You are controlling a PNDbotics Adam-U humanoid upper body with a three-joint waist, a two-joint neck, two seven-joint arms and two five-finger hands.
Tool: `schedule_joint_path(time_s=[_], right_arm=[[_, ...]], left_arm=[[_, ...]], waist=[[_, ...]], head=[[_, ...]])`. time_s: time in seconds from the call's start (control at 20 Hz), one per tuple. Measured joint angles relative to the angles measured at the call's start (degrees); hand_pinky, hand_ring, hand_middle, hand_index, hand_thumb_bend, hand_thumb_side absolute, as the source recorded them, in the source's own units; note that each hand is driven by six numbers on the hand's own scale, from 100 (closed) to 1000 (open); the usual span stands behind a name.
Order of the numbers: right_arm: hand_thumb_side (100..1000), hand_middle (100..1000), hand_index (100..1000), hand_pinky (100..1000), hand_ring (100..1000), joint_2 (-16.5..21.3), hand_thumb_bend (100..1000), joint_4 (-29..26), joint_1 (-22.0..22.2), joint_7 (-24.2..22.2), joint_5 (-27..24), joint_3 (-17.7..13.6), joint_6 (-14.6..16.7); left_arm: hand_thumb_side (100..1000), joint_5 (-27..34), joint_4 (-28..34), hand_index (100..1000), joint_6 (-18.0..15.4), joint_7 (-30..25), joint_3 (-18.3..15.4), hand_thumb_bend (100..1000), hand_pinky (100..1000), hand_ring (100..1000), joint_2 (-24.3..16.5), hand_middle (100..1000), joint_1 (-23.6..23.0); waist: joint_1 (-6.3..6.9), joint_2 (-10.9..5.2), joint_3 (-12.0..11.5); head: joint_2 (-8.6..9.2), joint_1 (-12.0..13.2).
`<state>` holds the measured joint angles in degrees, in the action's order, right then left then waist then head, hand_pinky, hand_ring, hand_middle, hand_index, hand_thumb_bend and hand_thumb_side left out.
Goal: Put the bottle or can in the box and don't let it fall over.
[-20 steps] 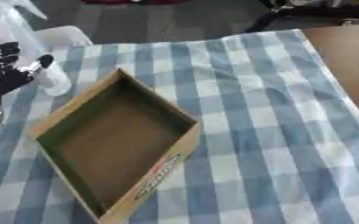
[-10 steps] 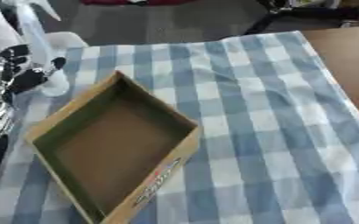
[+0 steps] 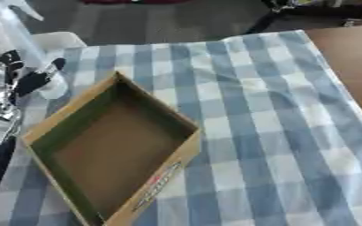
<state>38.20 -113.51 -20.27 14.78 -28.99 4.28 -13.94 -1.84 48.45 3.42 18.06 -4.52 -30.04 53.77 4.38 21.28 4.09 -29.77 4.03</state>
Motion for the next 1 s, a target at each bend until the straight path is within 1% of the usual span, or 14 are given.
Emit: schedule_joint_path(time_s=[0.2, 0.4, 0.45, 0.5, 0.55, 0.6, 0.65, 0.7, 0.75, 0.8, 0.85, 0.9, 0.95, 1.0], right_arm=[[313, 889, 900, 957, 889, -0.12, 392, 0.0, -0.41, -0.12, -0.03, 0.02, -0.08], [315, 889, 900, 958, 890, -0.14, 391, 0.0, -0.41, -0.22, -0.04, 0.02, -0.11], [314, 889, 900, 958, 890, -0.15, 390, 0.0, -0.41, -0.24, -0.04, 0.02, -0.13], [315, 889, 900, 958, 890, -0.17, 391, 0.0, -0.41, -0.24, -0.04, 0.02, -0.14], [315, 889, 900, 958, 890, -0.19, 391, 0.0, -0.41, -0.25, -0.04, 0.03, -0.14], [315, 889, 900, 958, 890, -0.2, 391, 0.0, -0.41, -0.25, -0.04, 0.03, -0.14], [316, 889, 901, 958, 890, -0.22, 390, 0.0, -0.4, -0.25, -0.04, 0.03, -0.14], [316, 889, 901, 958, 890, -0.28, 390, 0.0, -0.38, -0.24, -0.05, 0.03, -0.14], [317, 889, 901, 959, 891, -0.34, 388, 0.0, -0.36, -0.24, -0.05, 0.03, -0.15], [317, 889, 901, 959, 891, -0.45, 388, 0.0, -0.33, -0.22, -0.05, 0.03, -0.17], [317, 889, 902, 959, 891, -0.58, 387, 0.0, -0.32, -0.2, -0.05, 0.03, -0.19], [317, 889, 902, 959, 891, -0.63, 387, 0.0, -0.31, -0.19, -0.05, 0.03, -0.19], [318, 889, 903, 959, 891, -0.63, 386, 0.0, -0.3, -0.19, -0.08, 0.03, -0.19], [318, 889, 903, 959, 891, -0.63, 385, 0.0, -0.29, -0.19, -0.09, 0.03, -0.2]], left_arm=[[275, 0.0, -0.96, 816, -0.17, 0.99, -0.26, 699, 937, 858, 0.0, 754, 1.12], [280, 0.47, -1.87, 809, -0.48, 1.45, -0.43, 656, 922, 840, 0.0, 735, 1.82], [268, 0.87, -1.97, 801, -0.6, 1.61, -0.57, 604, 911, 829, 0.0, 718, 1.92], [260, 1.38, -2.09, 796, -0.74, 1.79, -0.63, 575, 907, 824, 0.0, 712, 2.01], [222, 1.96, -2.15, 768, -0.87, 2.0, -0.66, 465, 882, 796, 0.0, 675, 2.06], [218, 2.6, -2.16, 763, -1.0, 2.22, -0.72, 446, 878, 790, 0.01, 667, 2.11], [136, 3.35, -2.17, 707, -1.17, 2.45, -0.85, 264, 840, 747, 0.05, 607, 2.14], [100, 4.23, -2.17, 682, -1.33, 2.61, -0.94, 205, 827, 728, 0.09, 584, 2.15], [100, 5.25, -2.19, 635, -1.48, 2.75, -0.95, 116, 813, 692, 0.16, 535, 2.15], [100, 6.2, -2.25, 619, -1.62, 2.86, -0.96, 100, 815, 687, 0.18, 520, 2.15], [100, 7.02, -2.3, 563, -1.73, 2.96, -0.96, 100, 845, 673, 0.18, 475, 2.15], [100, 7.71, -2.3, 552, -1.86, 3.08, -0.96, 100, 848, 671, 0.18, 466, 2.17], [100, 8.25, -2.3, 462, -1.98, 3.22, -0.96, 100, 884, 653, 0.18, 380, 2.17], [100, 8.61, -2.31, 417, -2.1, 3.45, -0.95, 100, 886, 642, 0.18, 332, 2.17]], waist=[[0.08, 0.9, 0.62], [0.23, 1.21, 0.89], [0.25, 1.31, 0.93], [0.26, 1.36, 0.95], [0.26, 1.37, 0.98], [0.27, 1.37, 1.0], [0.27, 1.37, 1.04], [0.29, 1.37, 1.06], [0.34, 1.37, 1.11], [0.39, 1.37, 1.12], [0.4, 1.37, 1.13], [0.4, 1.37, 1.13], [0.4, 1.37, 1.15], [0.41, 1.37, 1.17]], head=[[0.77, 0.51], [0.79, 0.81], [0.8, 0.85], [0.8, 0.86], [0.8, 0.86], [0.8, 0.86], [0.8, 0.86], [0.81, 0.86], [0.81, 0.86], [0.81, 0.86], [0.81, 0.85], [0.81, 0.85], [0.81, 0.85], [0.81, 0.84]])
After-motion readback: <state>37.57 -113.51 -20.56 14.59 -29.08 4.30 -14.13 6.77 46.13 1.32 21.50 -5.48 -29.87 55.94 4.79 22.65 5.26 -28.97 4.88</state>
